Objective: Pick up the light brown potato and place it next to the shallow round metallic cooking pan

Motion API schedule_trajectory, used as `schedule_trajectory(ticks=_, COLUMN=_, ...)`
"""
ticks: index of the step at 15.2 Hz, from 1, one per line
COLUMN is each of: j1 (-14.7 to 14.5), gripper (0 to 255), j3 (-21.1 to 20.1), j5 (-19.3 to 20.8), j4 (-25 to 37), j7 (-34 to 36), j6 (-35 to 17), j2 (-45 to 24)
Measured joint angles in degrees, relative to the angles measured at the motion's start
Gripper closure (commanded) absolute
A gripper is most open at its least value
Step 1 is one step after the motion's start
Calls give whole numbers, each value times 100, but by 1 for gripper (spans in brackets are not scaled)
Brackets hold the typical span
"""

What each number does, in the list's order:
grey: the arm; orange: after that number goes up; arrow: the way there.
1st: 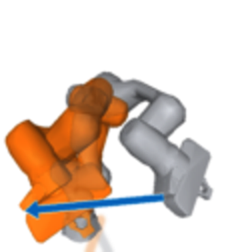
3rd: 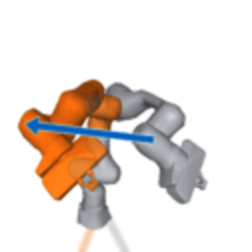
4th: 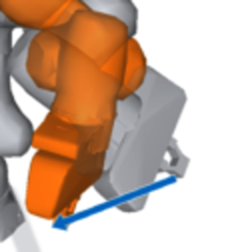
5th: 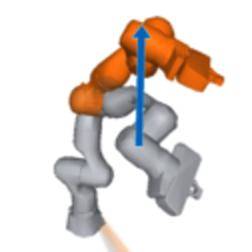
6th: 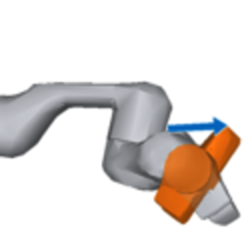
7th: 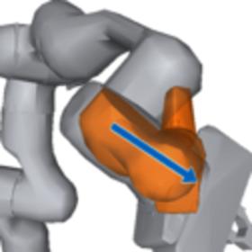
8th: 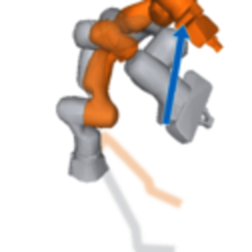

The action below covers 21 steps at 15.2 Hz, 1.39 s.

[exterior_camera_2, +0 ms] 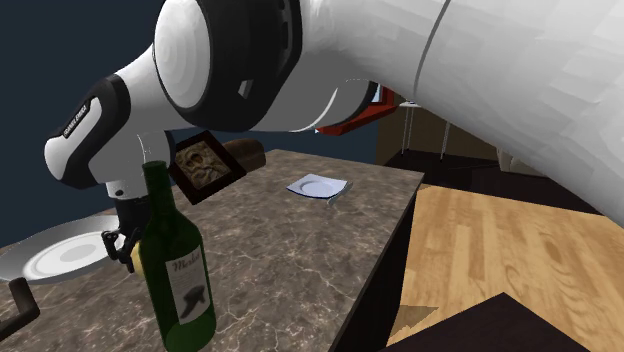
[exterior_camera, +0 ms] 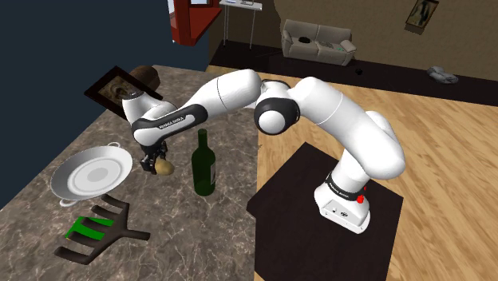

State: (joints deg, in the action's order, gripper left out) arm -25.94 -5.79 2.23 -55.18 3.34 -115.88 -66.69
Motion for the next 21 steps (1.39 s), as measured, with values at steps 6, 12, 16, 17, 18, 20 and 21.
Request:
schedule_trajectory(ticks=6, j1=-2, gripper=0, j3=0, j5=0, j4=16, j7=1, j6=0, j2=-14)
schedule_trajectory(ticks=12, j1=13, gripper=0, j3=-4, j5=-4, j4=21, j7=-8, j6=131, j2=116)
schedule_trajectory(ticks=16, j1=23, gripper=0, j3=-14, j5=-13, j4=23, j7=-2, j6=386, j2=373)
schedule_trajectory(ticks=17, j1=22, gripper=0, j3=-14, j5=-13, j4=47, j7=-3, j6=410, j2=370)
schedule_trajectory(ticks=18, j1=23, gripper=0, j3=-14, j5=-13, j4=60, j7=-4, j6=422, j2=367)
schedule_trajectory(ticks=20, j1=23, gripper=0, j3=-13, j5=-13, j4=75, j7=-5, j6=434, j2=363)
schedule_trajectory(ticks=21, j1=23, gripper=0, j3=-13, j5=-13, j4=77, j7=-5, j6=436, j2=362)
